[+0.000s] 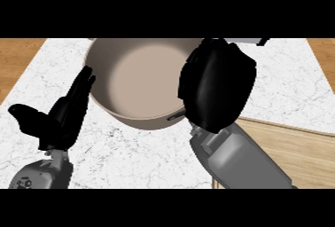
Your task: Pick the can from the tray and place it in the pot
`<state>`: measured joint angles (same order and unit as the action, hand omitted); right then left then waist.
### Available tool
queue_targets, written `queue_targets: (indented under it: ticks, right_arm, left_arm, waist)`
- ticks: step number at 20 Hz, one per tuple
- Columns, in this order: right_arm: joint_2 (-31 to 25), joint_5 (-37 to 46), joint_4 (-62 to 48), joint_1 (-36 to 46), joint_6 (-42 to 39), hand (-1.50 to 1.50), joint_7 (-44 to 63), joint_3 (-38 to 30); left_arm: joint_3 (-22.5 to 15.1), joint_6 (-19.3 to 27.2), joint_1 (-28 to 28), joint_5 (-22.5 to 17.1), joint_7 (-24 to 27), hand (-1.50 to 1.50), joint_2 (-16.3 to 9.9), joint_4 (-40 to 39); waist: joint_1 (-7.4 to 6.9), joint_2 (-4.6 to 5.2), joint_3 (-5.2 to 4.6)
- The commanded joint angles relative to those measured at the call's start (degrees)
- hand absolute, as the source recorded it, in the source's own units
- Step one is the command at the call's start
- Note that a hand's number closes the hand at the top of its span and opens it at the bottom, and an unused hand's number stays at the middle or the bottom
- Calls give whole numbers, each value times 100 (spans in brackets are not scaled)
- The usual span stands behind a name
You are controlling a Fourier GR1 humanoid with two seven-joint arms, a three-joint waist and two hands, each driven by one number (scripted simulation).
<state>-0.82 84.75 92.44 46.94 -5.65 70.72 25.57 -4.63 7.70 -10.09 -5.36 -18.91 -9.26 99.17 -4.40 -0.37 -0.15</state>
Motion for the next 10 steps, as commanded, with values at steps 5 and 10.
queue_targets:
  ticks: [5, 10]
  right_arm:
    - [78, -412, -983, 1047, -292, 150, 1449, -658]
    - [78, -682, -1816, 1374, 95, 150, 1450, -1017]
  left_arm:
    - [-289, -63, -97, -47, -160, 0, 258, -232]
    - [-261, -180, -145, -30, -101, 0, 174, -327]
  waist:
    - [-167, 101, -15]
    - [-227, 146, -9]
